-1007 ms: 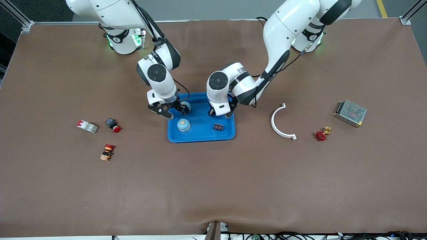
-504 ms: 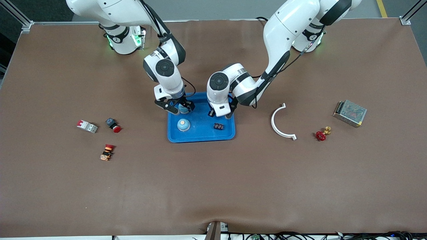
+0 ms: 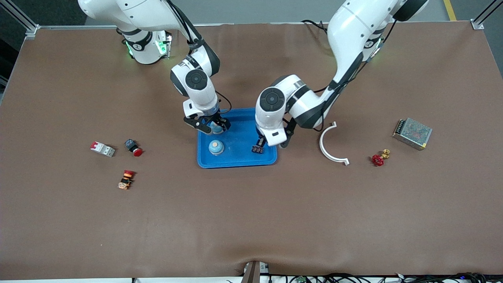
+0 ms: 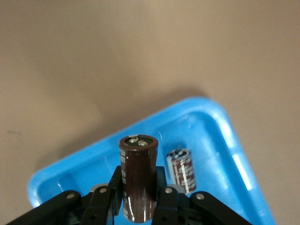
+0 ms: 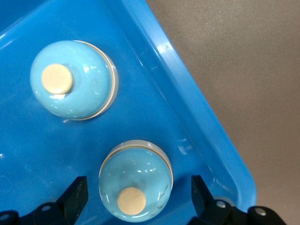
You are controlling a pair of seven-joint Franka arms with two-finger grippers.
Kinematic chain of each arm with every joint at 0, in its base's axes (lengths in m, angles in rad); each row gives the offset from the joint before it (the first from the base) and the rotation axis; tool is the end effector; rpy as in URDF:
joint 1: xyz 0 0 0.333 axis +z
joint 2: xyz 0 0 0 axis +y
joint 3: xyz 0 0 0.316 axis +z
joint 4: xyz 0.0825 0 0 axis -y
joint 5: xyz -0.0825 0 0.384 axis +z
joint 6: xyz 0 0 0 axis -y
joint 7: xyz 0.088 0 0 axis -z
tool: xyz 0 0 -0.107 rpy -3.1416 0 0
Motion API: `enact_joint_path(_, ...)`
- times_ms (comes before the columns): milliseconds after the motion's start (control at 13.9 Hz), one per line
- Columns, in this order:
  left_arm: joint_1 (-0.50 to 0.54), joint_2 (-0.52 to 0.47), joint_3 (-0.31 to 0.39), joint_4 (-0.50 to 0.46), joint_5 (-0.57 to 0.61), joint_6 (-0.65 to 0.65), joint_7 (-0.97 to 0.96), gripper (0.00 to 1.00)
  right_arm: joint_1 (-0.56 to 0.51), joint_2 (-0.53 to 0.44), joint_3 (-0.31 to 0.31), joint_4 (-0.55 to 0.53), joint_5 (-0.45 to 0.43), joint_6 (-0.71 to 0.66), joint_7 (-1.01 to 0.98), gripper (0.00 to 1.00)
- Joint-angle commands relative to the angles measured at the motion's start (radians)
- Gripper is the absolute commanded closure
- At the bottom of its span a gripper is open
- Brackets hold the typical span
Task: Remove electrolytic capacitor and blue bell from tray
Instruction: 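Carry the capacitor toward the white arc while the right gripper carries the bell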
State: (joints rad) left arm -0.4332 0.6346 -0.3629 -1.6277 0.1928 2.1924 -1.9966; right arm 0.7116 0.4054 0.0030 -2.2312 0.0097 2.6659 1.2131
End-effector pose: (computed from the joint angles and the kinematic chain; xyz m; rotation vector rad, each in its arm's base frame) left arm 0.5059 -0.4625 0.2667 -2.6257 -1.6980 0.0957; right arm 0.4152 0.3599 0.1903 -3.0145 0.7815 -0.0187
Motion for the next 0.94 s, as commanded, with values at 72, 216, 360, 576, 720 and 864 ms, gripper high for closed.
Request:
enact_joint_path(72,0.06,-0.104,-0.01,-0.035,0.01,-0.08,0.083,1.0,0.008,0.032,-0.005,0.041,0.004,0.003,0.02,0.74)
enact_joint_path(216,0.102,-0.142,-0.01,-0.044,0.004,-0.129,0.158,1.0,0.009,0.033,-0.005,0.045,0.018,0.003,0.02,1.0)
enact_joint_path(360,0.143,-0.17,-0.011,-0.072,0.002,-0.172,0.22,1.0,0.009,0.035,-0.005,0.048,0.021,0.003,0.02,1.0)
enact_joint_path(576,0.227,-0.199,-0.01,-0.161,0.002,-0.178,0.332,1.0,-0.001,0.018,-0.005,0.065,0.022,-0.039,0.007,1.0)
enact_joint_path(720,0.287,-0.214,-0.01,-0.201,0.002,-0.178,0.396,1.0,-0.006,-0.023,-0.005,0.123,0.022,-0.2,0.0,1.0)
enact_joint_path(864,0.32,-0.219,-0.01,-0.237,0.01,-0.174,0.439,1.0,-0.038,-0.051,-0.006,0.239,0.022,-0.444,-0.051,1.0)
